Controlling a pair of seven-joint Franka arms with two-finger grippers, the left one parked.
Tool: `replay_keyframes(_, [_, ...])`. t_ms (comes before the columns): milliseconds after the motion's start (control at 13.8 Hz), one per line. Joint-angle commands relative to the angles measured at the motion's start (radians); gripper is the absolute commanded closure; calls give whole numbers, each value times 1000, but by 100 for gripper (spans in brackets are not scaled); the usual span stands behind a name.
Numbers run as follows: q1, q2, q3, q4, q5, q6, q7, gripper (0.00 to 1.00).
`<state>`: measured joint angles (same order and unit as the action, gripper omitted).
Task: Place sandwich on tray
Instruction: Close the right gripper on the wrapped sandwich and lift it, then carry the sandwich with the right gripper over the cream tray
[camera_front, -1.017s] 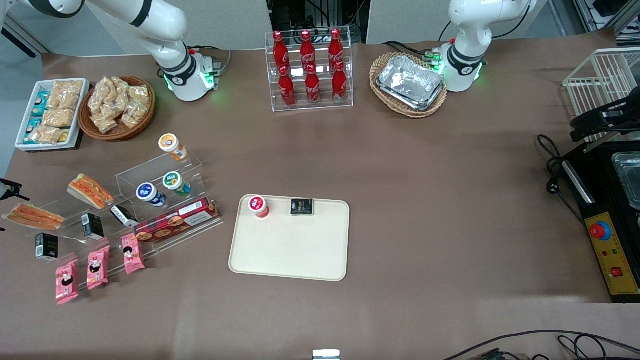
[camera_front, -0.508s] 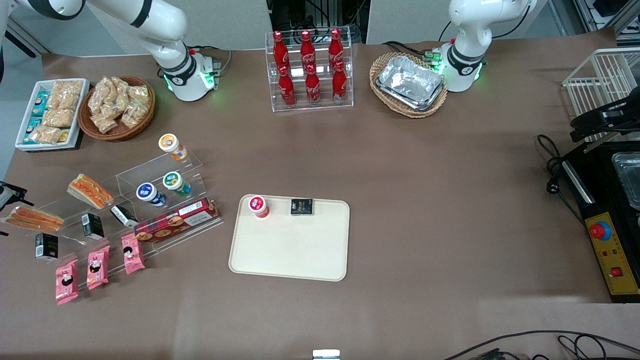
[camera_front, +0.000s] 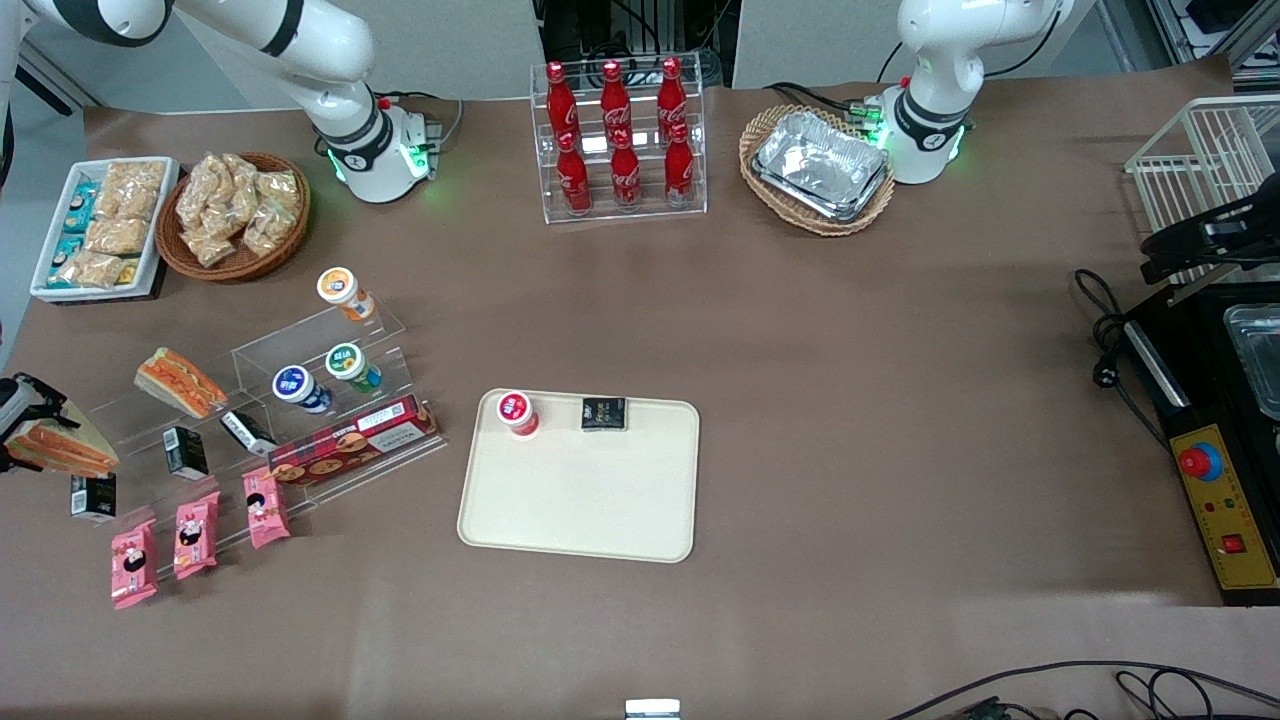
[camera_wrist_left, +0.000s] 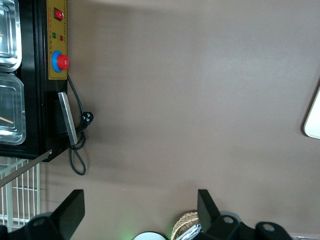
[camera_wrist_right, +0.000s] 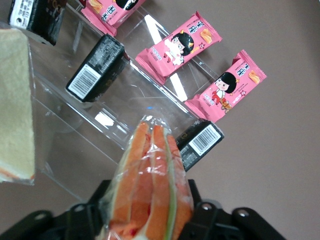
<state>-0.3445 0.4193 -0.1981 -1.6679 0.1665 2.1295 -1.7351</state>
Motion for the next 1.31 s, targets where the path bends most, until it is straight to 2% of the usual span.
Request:
replay_keyframes(0, [1,-7,-1,13,25,12,-3,83])
replay_keyframes(363, [7,-20,6,91,28,-38,40,83])
replay_keyframes(654, [48,-33,19,204,24,-212,189,83])
replay_keyframes(872, [116,-37,32,255,22,-275,241,83])
replay_keyframes(1235, [287,-65,49,255,22,-278,387,82])
